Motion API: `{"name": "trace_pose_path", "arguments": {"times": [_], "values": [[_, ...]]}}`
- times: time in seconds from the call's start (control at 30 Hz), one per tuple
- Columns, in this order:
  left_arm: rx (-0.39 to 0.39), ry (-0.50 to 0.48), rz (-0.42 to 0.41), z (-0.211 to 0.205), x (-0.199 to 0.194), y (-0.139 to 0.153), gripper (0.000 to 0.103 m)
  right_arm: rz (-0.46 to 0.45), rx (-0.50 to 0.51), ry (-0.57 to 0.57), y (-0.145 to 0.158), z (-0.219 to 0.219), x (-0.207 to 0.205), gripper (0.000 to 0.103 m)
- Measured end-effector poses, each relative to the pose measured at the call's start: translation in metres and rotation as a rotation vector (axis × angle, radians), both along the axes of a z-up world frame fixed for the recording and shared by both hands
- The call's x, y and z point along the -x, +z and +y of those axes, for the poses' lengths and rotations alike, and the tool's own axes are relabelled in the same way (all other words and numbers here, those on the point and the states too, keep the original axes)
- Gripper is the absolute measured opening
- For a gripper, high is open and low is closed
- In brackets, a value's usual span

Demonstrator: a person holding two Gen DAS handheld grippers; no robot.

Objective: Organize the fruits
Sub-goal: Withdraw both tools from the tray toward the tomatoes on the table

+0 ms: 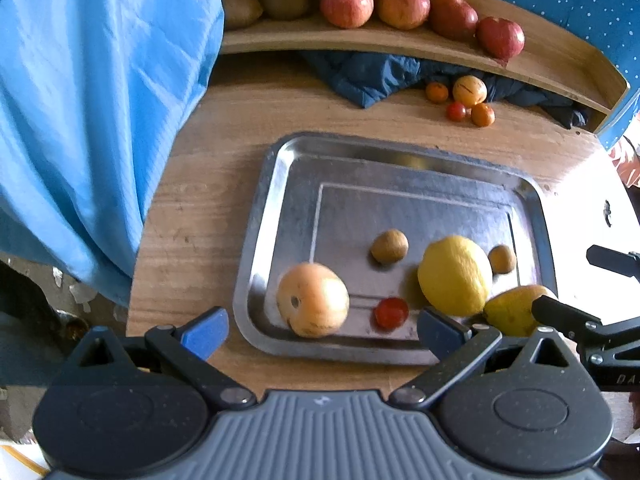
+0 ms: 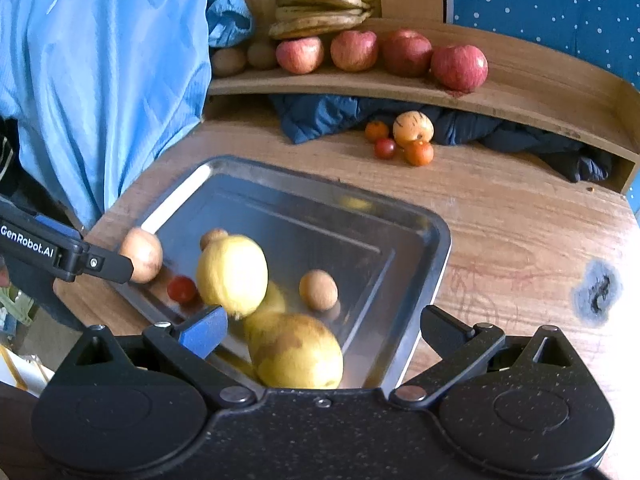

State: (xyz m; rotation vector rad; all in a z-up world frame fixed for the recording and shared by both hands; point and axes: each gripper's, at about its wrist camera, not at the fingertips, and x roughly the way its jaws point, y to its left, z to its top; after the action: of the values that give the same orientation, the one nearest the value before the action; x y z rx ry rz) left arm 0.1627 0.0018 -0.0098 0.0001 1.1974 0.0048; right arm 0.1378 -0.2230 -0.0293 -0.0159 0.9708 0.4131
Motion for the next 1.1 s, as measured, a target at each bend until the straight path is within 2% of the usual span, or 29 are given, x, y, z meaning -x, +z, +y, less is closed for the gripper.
{"name": "trace_pose_path", "arguments": {"times": [0.63,1.1], "values": [[0.013,0.013,-0.020,0.008,-0.041,0.001,0.102,-0.044,-0.028,-0.025,0.004,0.008,-0.042,0.102],[0.017,-0.008,-0.077,0.004,-0.076,0.011,0.102,-0.091,-0.059,-0.124,0.006,0.001,-0.063,0.102]]}}
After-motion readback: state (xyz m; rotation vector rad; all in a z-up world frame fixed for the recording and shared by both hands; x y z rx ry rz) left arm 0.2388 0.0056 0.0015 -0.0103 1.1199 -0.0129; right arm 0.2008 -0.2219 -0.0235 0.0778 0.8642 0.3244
